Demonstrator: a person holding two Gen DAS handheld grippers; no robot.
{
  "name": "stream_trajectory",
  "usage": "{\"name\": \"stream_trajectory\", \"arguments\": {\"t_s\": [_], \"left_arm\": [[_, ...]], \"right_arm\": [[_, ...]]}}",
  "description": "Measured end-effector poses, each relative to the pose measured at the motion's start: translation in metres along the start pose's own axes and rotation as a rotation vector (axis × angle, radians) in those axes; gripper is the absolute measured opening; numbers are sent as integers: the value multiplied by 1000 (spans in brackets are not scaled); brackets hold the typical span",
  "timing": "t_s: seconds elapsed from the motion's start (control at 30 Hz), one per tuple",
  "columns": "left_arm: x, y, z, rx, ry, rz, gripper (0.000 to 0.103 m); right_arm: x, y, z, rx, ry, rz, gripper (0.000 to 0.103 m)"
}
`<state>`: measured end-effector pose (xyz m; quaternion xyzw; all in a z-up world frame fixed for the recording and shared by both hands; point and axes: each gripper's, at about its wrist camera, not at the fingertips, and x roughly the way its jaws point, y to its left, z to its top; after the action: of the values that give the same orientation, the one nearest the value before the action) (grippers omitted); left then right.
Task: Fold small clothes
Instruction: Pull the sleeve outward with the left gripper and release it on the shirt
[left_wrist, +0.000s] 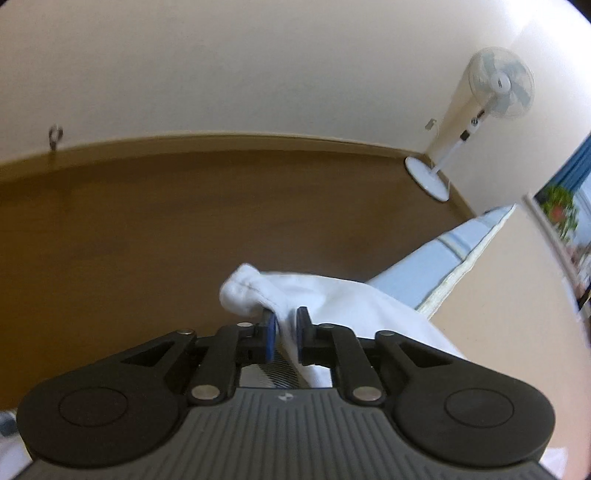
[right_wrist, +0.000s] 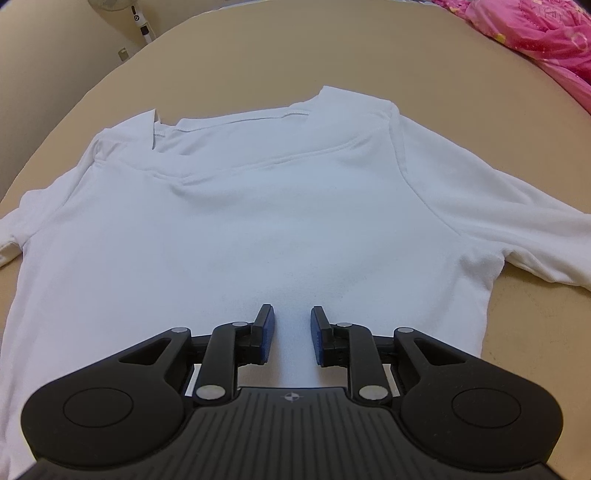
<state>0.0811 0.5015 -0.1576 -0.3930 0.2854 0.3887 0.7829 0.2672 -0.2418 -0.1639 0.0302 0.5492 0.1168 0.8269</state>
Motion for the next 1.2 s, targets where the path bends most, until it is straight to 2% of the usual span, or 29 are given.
{"name": "stream_trajectory", "arguments": {"t_s": [0.07,0.17,0.33,0.43,0.5,0.57,0.6,0.63,0.67,0.8,0.87,0.9,0.97,1.0,1.1,1.13,1.2], "left_arm": [[1,5,-1,-41,8,-11,9],[1,7,-4,-33,10,5,4],[-10,-4,-2,-4,-50,36,4],[-32,-35,-6,102,-153,54,3],[-50,-76,-15,228,-228,21,3],[-71,-125,-34,366,-281,-65,3],[-82,-149,-46,417,-292,-123,3],[-93,-173,-61,460,-296,-187,3],[-106,-199,-77,496,-291,-257,3],[-163,-291,-160,617,-242,-541,3],[-189,-329,-214,687,-161,-680,4],[-198,-346,-240,730,-84,-751,4],[-208,-369,-293,847,141,-883,17],[-214,-372,-311,899,194,-914,17],[-222,-352,-329,988,191,-936,17],[-221,-340,-327,1003,188,-919,17],[-218,-312,-318,1057,143,-838,17]], "right_arm": [[0,0,0,1,0,0,23],[0,1,0,-1,-2,-2,23],[-1,1,-1,0,-1,-4,23],[-2,1,-1,9,-8,-2,23],[-4,-1,0,22,-26,-7,23],[-7,-4,2,45,-46,-6,21],[-9,-6,3,65,-62,4,17],[-11,-7,5,82,-79,17,7],[-14,-9,6,96,-99,32,4],[-22,-12,10,123,-148,71,4],[-23,-15,12,143,-157,92,6],[-23,-18,12,160,-156,100,6],[-20,-23,12,196,-145,123,6],[-19,-26,12,218,-136,142,6],[-18,-31,13,269,-132,180,9],[-19,-32,13,281,-135,198,11],[-20,-31,14,290,-145,230,12]]}}
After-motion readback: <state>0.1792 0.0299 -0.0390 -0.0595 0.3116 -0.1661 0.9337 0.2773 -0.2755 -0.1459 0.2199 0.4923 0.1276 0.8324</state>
